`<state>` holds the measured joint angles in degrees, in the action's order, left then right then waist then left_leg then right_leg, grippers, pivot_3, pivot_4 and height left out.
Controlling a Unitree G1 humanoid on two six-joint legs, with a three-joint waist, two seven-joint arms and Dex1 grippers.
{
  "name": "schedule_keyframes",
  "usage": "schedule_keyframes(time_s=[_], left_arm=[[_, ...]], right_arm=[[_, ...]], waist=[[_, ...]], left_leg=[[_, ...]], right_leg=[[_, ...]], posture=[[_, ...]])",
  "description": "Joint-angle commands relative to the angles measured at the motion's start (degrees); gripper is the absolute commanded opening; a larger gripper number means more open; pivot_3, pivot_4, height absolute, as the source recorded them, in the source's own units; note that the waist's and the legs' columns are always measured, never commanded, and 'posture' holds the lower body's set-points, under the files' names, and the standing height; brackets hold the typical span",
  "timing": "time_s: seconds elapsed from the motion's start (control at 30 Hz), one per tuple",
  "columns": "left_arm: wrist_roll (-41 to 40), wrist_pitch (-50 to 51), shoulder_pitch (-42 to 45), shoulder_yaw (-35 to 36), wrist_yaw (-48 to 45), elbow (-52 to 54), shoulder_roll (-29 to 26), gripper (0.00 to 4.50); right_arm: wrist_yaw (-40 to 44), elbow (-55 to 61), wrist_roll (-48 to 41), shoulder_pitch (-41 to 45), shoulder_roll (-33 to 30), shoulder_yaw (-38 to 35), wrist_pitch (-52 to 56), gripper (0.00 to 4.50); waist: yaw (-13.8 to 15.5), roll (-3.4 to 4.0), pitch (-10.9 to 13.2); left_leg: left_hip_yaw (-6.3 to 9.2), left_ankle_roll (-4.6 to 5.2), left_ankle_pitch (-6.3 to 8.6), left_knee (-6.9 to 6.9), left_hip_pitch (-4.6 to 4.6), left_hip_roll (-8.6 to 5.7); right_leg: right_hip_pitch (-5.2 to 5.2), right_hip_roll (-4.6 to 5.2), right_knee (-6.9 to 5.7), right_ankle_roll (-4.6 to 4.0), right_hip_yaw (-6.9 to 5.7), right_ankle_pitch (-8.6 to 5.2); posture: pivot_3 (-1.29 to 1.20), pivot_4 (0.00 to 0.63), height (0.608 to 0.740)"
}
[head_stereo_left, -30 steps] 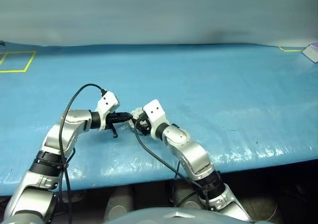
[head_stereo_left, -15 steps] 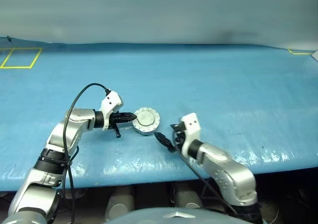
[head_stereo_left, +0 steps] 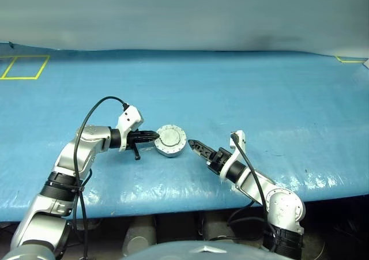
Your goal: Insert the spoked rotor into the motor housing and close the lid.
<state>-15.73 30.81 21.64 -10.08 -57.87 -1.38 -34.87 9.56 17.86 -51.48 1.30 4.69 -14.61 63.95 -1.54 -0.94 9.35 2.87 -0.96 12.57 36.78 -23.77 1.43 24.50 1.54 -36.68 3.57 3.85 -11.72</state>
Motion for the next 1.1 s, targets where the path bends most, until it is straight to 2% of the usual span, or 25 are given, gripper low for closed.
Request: schedule_keyframes(time_s=[0.03,0.3,0.47,0.57,0.7,0.83,1.1], left_arm=[[0.4,0.9,-1.0,-2.0,-0.7,0.5,0.5,0.0],[0.4,1.1,-1.6,-1.8,-0.5,0.8,0.5,0.0],[0.4,1.0,-1.7,-1.8,-0.5,0.8,0.6,0.0],[0.4,1.0,-1.8,-1.8,-0.4,1.0,0.6,0.0],[0.4,1.0,-2.0,-1.9,-0.5,1.0,0.6,0.0],[0.3,1.0,-2.0,-1.9,-0.7,0.7,0.6,0.0],[0.6,0.5,-0.8,-1.3,-0.4,-1.0,0.8,0.0]], right_arm=[[-1.6,-2.7,-3.4,1.6,6.6,1.8,-1.9,4.47],[-3.2,-7.0,-8.4,2.0,7.5,8.0,-3.2,4.47],[-4.3,-9.3,-13.4,2.7,9.4,8.9,-6.5,4.47],[-5.1,-11.0,-16.6,2.7,9.5,8.0,-9.1,3.87],[-5.9,-11.3,-20.5,1.8,8.2,8.0,-10.9,2.49],[-7.4,-10.3,-23.2,0.4,6.6,9.6,-10.7,1.31],[-9.5,-8.6,-25.2,-1.8,2.4,13.2,-6.3,1.22]], waist=[[-0.1,-0.01,0.0],[-0.6,0.01,0.0],[-0.6,0.01,0.0],[-0.6,0.02,0.0],[-0.6,0.03,0.0],[-0.6,0.04,0.0],[-1.0,0.05,0.0]], left_leg=[[0.0,0.0,0.0,0.0,0.05,0.02],[0.01,0.0,0.0,0.02,0.1,0.05],[0.01,0.0,0.0,0.02,0.08,0.04],[0.01,0.0,0.0,0.02,0.08,0.04],[0.01,0.0,0.0,0.02,0.06,0.05],[0.02,0.01,0.0,0.0,0.04,0.05],[0.02,0.01,0.0,-0.02,0.07,0.09]], right_leg=[[-0.04,-0.03,-0.01,0.0,0.0,0.0],[-0.08,-0.06,-0.04,0.0,0.0,0.0],[-0.07,-0.05,-0.03,0.0,0.0,0.0],[-0.07,-0.06,-0.03,0.0,0.01,0.0],[-0.05,-0.06,-0.04,0.0,0.01,0.0],[-0.04,-0.07,-0.04,0.0,0.01,0.0],[-0.02,-0.11,-0.07,-0.01,0.02,-0.01]], posture=[[0.0,0.15,0.74],[0.0,0.15,0.74],[0.0,0.15,0.74],[0.0,0.15,0.74],[0.0,0.15,0.74],[0.0,0.15,0.74],[0.0,0.15,0.74]])
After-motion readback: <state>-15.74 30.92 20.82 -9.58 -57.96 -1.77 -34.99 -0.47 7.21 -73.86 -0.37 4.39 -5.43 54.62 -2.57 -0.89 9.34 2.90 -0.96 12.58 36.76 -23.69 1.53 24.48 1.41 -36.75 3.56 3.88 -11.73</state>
